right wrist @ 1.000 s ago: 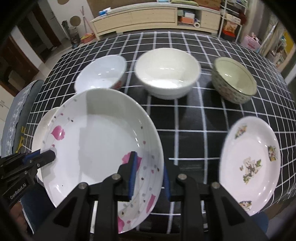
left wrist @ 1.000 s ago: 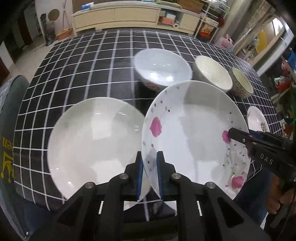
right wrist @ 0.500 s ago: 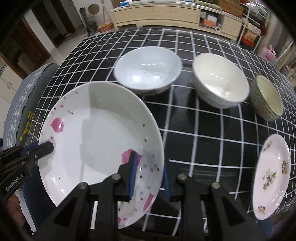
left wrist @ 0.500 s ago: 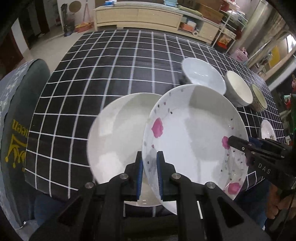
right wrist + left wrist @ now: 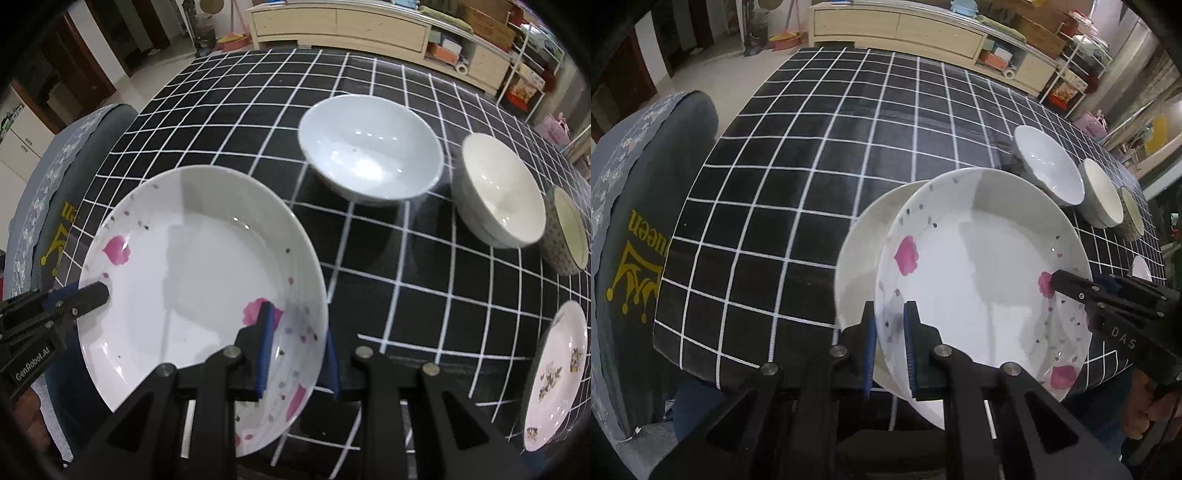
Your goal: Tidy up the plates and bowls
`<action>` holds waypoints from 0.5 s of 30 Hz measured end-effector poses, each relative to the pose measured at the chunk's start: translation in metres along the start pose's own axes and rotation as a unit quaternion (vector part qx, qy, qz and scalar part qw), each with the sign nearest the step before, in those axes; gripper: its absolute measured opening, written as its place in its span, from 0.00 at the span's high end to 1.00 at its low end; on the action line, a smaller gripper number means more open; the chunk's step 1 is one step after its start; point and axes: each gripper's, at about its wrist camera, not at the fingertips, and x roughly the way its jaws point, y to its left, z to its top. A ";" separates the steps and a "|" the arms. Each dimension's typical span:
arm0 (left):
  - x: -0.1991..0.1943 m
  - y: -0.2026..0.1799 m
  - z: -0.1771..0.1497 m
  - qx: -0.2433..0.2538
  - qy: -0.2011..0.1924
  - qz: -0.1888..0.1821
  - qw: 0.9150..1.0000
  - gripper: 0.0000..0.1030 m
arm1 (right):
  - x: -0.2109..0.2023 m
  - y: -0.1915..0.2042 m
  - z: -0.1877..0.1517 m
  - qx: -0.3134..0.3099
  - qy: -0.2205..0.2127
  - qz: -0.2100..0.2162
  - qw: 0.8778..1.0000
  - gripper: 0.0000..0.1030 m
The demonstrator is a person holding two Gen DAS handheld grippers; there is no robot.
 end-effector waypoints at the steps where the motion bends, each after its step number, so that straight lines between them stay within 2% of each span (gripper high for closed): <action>1: 0.001 0.003 0.000 -0.003 0.001 0.001 1.000 0.88 | 0.001 0.003 0.001 -0.004 0.000 -0.001 1.000 0.71; 15: 0.011 0.021 0.003 -0.015 0.007 0.009 1.000 0.88 | 0.020 0.018 0.005 -0.020 0.019 -0.005 1.000 0.71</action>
